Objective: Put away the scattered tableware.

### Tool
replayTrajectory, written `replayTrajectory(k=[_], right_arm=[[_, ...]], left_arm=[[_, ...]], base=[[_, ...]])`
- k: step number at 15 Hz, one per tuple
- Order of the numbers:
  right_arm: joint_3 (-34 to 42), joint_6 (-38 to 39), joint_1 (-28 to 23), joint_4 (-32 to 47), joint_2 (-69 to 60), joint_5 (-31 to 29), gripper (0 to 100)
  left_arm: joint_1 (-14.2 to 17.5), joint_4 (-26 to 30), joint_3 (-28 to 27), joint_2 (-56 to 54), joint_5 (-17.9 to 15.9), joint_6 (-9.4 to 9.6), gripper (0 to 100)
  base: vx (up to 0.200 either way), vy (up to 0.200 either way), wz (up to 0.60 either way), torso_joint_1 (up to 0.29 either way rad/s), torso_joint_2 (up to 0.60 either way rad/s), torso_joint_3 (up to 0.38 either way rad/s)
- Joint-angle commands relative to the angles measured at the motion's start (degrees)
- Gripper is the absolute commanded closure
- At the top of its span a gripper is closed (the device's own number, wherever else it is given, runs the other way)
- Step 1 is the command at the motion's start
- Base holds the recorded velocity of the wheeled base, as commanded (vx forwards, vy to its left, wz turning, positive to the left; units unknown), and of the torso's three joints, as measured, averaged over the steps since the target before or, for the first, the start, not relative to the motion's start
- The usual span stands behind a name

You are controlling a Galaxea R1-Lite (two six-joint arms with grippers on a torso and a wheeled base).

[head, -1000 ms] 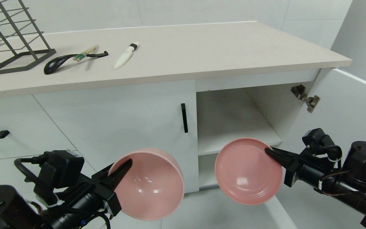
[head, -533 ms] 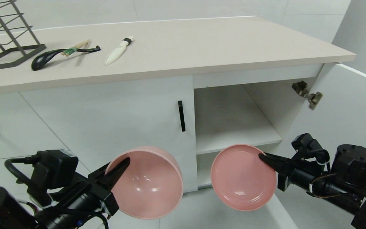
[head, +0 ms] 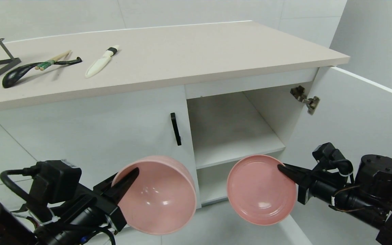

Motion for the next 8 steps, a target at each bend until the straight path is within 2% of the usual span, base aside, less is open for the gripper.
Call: replayTrajectory(k=[1, 4, 5, 7, 8], right_arm=[[-0.14, -0.03, 0.12, -0.09, -0.03, 0.06, 100], [-0.14, -0.03, 0.21, -0.09, 0.06, 0.06, 100], [-0.14, -0.03, 0.21, -0.09, 0.15, 0.06, 100], [-0.14, 0.06, 0.12, -0.09, 0.32, 0.06, 100], [-0.58, 0.67, 0.21, -0.09, 0.23, -0.03, 100]], left_arm=[[-0.09, -0.03, 0.00, -0.21, 0.04, 0.21, 100], [-0.09, -0.03, 0.00, -0.91, 0.13, 0.30, 100], [-0.18, -0.03, 0.00, -1.35, -0.05, 0.48, 100], [-0.71, 0.32, 0.00, -1.53, 0.13, 2.94, 100], [-1.41, 0.85, 0.00, -1.53, 0.04, 3.29, 100]], base=[[0.000, 0.000, 0.00, 0.000, 0.00, 0.000], [0.000, 0.000, 0.00, 0.000, 0.00, 0.000], [0.200, 0.000, 0.00, 0.002, 0.00, 0.007], [0.200, 0.000, 0.00, 0.000, 0.00, 0.005], [0.000, 0.000, 0.00, 0.000, 0.00, 0.000]])
